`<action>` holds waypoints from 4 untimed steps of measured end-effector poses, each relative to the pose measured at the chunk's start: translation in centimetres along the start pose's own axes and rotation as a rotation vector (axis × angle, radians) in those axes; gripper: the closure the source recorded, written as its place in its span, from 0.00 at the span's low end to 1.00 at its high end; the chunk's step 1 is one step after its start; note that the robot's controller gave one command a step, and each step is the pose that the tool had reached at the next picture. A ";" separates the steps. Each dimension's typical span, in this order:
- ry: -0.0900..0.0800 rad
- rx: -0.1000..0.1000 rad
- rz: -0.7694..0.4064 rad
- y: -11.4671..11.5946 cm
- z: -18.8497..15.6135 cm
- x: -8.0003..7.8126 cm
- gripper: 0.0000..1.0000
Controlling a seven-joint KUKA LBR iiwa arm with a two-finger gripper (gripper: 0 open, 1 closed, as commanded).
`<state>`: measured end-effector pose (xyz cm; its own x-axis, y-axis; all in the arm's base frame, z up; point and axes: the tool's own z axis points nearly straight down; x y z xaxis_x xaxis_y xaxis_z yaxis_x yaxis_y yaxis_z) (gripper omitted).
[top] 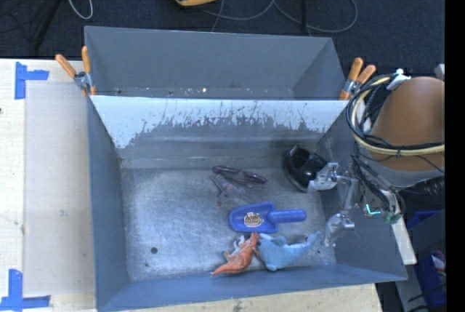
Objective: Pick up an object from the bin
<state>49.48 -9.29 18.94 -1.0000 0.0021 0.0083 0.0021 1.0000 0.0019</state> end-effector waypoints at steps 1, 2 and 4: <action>-0.007 0.001 -0.003 0.0 -0.3 -0.2 0.00; -0.014 0.003 -0.004 0.4 4.4 0.4 0.00; -0.019 0.004 0.068 3.4 11.5 -3.0 1.00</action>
Offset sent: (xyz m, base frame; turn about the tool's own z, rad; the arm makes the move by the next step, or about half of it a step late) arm -0.0163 0.0112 -0.1194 -0.0070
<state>52.42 -5.84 7.46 -0.9975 0.0705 -0.0107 0.0705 0.9975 -0.0024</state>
